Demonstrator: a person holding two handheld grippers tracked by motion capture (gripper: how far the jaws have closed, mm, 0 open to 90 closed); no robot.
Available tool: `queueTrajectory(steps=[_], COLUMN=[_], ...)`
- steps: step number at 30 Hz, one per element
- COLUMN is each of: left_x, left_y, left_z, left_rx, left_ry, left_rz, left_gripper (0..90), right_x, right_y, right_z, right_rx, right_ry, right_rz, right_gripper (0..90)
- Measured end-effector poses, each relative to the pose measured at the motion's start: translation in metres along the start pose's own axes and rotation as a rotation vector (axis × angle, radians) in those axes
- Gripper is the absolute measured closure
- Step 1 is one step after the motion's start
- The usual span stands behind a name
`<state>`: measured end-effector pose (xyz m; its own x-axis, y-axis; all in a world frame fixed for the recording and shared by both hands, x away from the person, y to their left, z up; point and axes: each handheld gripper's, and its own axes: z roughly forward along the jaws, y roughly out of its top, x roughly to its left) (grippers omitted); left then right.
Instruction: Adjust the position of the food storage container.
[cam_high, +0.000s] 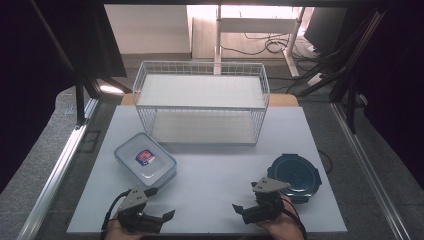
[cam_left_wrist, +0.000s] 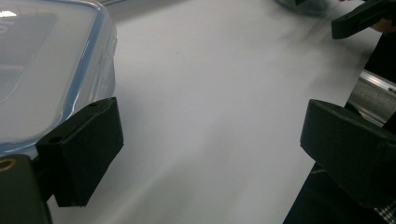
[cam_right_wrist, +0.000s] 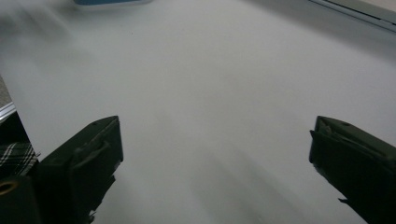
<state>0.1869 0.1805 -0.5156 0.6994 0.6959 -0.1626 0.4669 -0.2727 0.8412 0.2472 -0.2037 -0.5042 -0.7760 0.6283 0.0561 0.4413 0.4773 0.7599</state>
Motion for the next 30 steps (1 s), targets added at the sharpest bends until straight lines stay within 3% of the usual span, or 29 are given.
queueTrajectory(steps=[2,3,4,5,7,8,9,10,12,20,26,30], left_x=[0.000,-0.001,-0.001,-0.001,-0.001,-0.002,-0.002,-0.002,-0.001,-0.002,-0.002,-0.002], left_y=[0.000,0.000,-0.001,-0.001,-0.002,-0.002,-0.002,-0.002,-0.002,-0.003,-0.004,-0.004], left_z=[0.001,0.001,0.002,0.003,0.004,0.004,0.004,0.004,0.004,0.006,0.007,0.008], left_rx=[0.006,0.011,0.018,0.024,0.029,0.034,0.034,0.030,0.030,0.050,0.061,0.070], left_ry=[0.006,0.010,0.012,0.014,0.018,0.021,0.021,0.022,0.023,0.034,0.037,0.039], left_rz=[0.006,0.010,0.013,0.015,0.023,0.028,0.028,0.028,0.027,0.037,0.045,0.047], left_gripper=[7.0,7.0,7.2,7.3,7.4,7.6,7.7,7.7,7.8,8.7,9.2,9.3], right_x=[-0.001,-0.001,-0.002,-0.002,-0.007,-0.013,-0.013,-0.021,-0.028,-0.041,-0.051,-0.060], right_y=[0.003,0.003,0.005,0.005,0.007,0.007,0.007,0.004,-0.001,-0.016,-0.020,-0.021], right_z=[-0.005,-0.005,-0.012,-0.012,-0.022,-0.034,-0.034,-0.045,-0.054,-0.070,-0.072,-0.075], right_rx=[-0.002,-0.002,0.012,0.012,0.037,0.056,0.056,0.066,0.091,0.125,0.132,0.120], right_ry=[-0.035,-0.035,-0.103,-0.103,-0.131,-0.151,-0.151,-0.151,-0.168,-0.182,-0.122,-0.115], right_rz=[-0.004,-0.004,-0.001,-0.001,-0.020,-0.020,-0.020,0.015,0.027,0.051,0.046,0.064], right_gripper=[15.7,15.7,28.9,28.9,47.7,66.0,66.0,78.2,86.3,89.3,89.5,89.6])
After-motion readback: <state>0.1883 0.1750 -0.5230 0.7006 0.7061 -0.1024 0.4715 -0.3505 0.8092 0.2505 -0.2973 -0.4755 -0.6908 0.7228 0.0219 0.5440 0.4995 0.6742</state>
